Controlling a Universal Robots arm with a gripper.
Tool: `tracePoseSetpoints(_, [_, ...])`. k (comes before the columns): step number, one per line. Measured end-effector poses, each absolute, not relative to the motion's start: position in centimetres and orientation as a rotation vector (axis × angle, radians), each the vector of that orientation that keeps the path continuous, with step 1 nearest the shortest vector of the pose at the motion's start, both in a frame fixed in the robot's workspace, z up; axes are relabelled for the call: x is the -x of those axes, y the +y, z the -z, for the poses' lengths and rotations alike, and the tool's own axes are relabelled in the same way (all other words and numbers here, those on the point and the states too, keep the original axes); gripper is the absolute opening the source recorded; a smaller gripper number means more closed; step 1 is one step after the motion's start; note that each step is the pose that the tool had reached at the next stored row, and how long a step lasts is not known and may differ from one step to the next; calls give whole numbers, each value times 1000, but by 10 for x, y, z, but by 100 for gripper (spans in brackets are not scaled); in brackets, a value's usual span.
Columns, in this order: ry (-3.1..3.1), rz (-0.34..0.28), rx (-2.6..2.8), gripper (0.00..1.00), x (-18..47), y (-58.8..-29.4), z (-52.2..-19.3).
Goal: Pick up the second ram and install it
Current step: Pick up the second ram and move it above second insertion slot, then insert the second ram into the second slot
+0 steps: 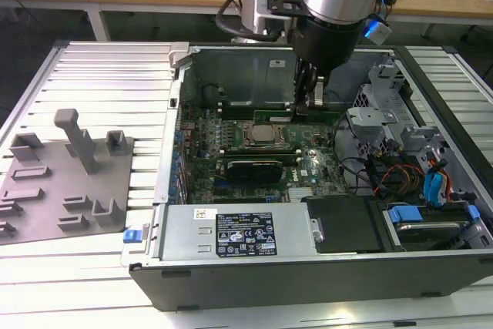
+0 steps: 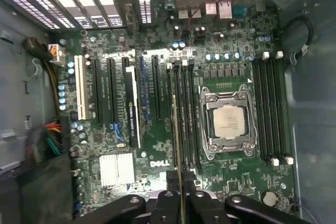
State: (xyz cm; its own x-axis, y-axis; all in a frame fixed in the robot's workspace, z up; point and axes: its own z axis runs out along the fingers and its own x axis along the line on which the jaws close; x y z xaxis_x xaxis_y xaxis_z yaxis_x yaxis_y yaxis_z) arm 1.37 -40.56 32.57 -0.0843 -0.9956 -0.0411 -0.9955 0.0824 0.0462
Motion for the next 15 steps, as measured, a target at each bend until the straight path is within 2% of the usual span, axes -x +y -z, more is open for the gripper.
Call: tracePoseSetpoints(15, [-2310, 97, -2125, 14, -14, -405, -321])
